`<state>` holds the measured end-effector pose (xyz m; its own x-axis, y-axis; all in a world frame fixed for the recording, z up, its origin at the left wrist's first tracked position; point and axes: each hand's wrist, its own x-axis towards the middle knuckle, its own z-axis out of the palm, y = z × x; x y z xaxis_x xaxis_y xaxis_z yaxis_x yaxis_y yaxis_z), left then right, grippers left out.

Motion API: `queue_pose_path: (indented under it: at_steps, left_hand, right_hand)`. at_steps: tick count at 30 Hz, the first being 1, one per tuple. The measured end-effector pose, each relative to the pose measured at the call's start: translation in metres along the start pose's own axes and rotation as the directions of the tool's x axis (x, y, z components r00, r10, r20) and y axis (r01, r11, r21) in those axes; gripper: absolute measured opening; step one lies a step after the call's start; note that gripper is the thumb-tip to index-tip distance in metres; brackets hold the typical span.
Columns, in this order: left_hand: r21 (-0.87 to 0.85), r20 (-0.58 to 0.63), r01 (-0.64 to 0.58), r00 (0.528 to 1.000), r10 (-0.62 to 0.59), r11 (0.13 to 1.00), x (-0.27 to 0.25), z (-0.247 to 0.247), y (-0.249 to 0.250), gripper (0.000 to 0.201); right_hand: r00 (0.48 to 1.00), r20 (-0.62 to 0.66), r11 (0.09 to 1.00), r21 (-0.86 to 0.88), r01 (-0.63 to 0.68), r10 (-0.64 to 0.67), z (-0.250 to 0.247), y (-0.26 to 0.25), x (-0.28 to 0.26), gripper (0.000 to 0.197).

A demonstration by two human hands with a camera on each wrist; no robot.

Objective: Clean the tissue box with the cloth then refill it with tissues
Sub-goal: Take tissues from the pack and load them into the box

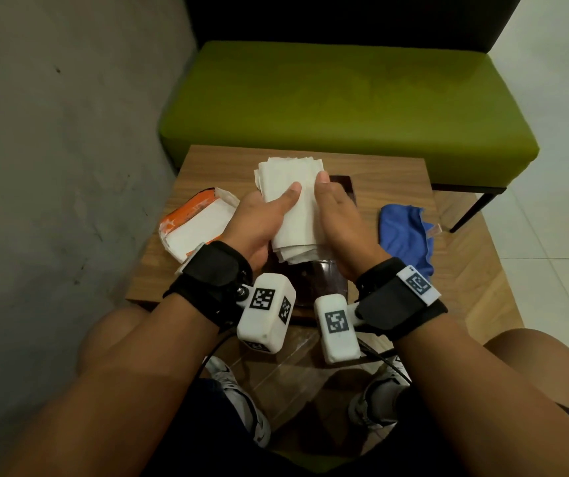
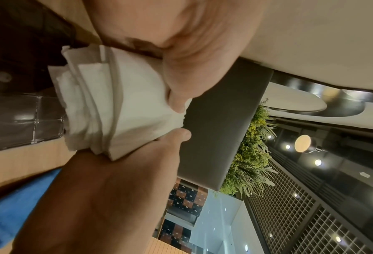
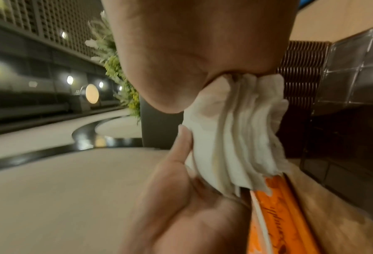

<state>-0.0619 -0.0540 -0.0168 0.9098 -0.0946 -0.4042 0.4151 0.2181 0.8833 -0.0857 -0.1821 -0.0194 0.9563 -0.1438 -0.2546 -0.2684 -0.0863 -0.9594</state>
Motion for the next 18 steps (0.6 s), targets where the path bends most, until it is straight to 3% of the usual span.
queue_pose_path:
  at_steps: [6,10,18]
  left_hand:
    - [-0.109,-0.120,-0.012,0.993,-0.001,0.994,0.005,-0.009,-0.004,0.038]
    - [-0.122,-0.091,-0.042,0.995,0.030,0.992,0.003,-0.012,-0.004,0.037]
    - [-0.094,-0.051,-0.042,0.998,0.038,0.995,0.001,-0.014,-0.002,0.040]
  right_hand:
    - [0.977,-0.154,0.989,-0.004,0.150,-0.148,0.000,0.004,-0.003,0.033]
    - [0.984,-0.113,0.986,-0.108,0.128,-0.141,-0.003,0.009,-0.006,0.023]
    - [0.989,-0.067,0.988,-0.094,0.126,-0.132,-0.007,0.001,-0.004,0.006]
